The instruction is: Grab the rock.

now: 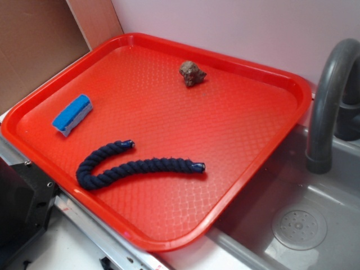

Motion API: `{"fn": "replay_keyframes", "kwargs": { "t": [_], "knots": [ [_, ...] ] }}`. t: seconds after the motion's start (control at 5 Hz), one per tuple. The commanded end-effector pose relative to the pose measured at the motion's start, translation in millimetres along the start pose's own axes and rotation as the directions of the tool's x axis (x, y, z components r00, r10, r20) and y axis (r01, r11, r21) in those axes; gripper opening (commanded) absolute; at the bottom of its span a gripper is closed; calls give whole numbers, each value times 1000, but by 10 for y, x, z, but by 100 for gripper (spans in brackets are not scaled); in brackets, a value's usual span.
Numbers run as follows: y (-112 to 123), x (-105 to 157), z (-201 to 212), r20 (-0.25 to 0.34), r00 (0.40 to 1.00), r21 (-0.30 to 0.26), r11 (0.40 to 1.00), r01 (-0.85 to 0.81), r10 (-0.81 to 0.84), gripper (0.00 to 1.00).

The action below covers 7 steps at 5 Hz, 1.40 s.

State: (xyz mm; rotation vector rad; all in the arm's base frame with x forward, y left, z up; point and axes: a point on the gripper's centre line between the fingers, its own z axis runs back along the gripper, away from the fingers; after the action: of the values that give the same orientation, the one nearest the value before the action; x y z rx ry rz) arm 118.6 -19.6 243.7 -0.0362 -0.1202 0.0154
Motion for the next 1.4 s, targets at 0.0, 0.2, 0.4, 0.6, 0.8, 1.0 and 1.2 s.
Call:
{"fn": "replay_keyframes", "kwargs": {
  "t": [0.0, 0.2, 0.4, 0.6, 0.8, 1.0, 1.2],
  "knots": [
    [0, 0, 0, 0, 1000, 0, 1000, 0, 0, 100],
    [-168, 300, -116, 27, 998, -52, 997, -60, 62, 100],
    [-227, 516, -304, 61, 993, -33, 994, -103, 105, 100],
    [-265, 703, -507, 94, 989, -29, 994, -110, 112, 100],
    [-320, 1033, -902, 148, 980, 5, 991, -133, 130, 100],
    [-373, 1237, -1235, 143, 972, -8, 982, -188, 188, 100],
    [-363, 1408, -1504, 157, 962, -9, 974, -227, 225, 100]
  ]
}}
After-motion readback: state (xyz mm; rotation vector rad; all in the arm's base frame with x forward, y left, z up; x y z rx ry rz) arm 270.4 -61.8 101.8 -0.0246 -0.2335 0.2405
